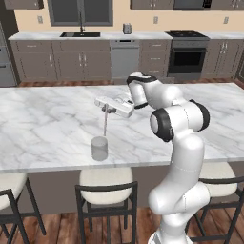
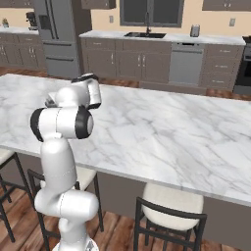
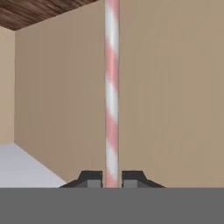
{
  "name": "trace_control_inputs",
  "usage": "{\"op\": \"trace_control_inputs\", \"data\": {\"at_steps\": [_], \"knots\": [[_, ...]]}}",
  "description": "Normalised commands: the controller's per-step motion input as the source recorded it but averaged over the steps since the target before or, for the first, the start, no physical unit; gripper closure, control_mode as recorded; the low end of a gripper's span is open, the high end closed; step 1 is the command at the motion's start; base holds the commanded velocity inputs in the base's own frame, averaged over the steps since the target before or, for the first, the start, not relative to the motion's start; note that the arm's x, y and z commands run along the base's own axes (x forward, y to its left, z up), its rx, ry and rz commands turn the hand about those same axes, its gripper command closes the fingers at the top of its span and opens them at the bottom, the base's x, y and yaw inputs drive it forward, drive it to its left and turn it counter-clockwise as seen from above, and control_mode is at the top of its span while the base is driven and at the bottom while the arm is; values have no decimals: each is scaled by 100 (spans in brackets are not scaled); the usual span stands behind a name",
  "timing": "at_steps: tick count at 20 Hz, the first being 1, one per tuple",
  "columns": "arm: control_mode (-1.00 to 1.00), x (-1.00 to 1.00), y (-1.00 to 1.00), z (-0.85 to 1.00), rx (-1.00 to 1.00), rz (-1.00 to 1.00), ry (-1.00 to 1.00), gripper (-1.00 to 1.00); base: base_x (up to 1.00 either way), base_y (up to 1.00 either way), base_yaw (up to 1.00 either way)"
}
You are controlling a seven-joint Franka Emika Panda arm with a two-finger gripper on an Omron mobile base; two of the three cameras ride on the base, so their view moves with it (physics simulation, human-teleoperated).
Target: Take a straw from the drawer in front and place it inside the glass cup on the dining counter.
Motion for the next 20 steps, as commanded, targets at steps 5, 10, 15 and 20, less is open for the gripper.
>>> {"op": "trace_control_inputs", "data": {"at_steps": [5,10,15,20], "knots": [[-100,34,1,-19,0,-4,4,100,0,0,0],[-100,36,4,-24,-1,-5,5,100,0,0,0],[-100,21,14,-31,-2,-4,5,100,0,0,0],[-100,22,18,-26,-2,-4,3,100,0,0,0]]}}
